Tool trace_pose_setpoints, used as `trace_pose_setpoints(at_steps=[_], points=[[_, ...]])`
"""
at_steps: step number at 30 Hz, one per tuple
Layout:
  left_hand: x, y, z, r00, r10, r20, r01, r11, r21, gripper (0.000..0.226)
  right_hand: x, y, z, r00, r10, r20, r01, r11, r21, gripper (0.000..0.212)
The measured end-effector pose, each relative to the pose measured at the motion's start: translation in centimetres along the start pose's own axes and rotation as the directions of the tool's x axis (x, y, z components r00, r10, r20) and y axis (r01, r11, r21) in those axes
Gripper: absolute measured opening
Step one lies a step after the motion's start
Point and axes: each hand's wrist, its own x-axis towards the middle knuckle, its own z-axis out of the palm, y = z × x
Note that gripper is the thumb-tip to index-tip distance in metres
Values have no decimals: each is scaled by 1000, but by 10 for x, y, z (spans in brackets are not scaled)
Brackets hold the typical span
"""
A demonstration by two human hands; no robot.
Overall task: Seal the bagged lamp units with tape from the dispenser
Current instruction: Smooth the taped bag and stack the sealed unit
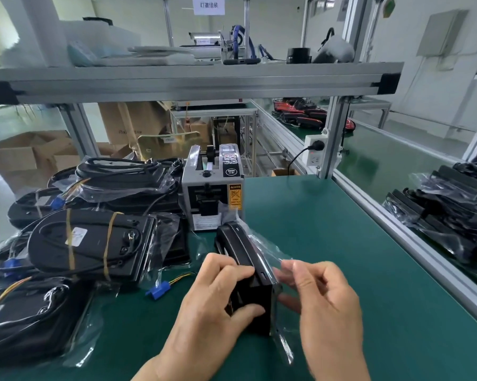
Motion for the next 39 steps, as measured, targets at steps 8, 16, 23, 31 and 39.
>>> trace_pose_setpoints(at_steps=[8, 16, 23, 31, 39], points=[[13, 1, -14, 997, -80, 21, 83, 984, -157, 31, 2, -7, -1, 994, 4, 106, 9, 993, -118, 29], [132, -83, -7, 357, -929, 96, 703, 200, -683, 17, 4, -7, -3, 998, 1, 68, 11, 984, -180, 22], [162, -106, 13, 210, -954, 215, 642, -31, -766, 13, 6, -10, -1, 994, -7, 107, 25, 986, -162, 26], [165, -84, 15, 200, -977, 78, 549, 46, -835, 17, 2, -14, -2, 993, 66, 94, -52, 988, -146, 19], [88, 7, -44, 697, -501, 514, 714, 409, -569, 15, 8, -8, -5, 978, 150, 143, -139, 987, -81, 10]])
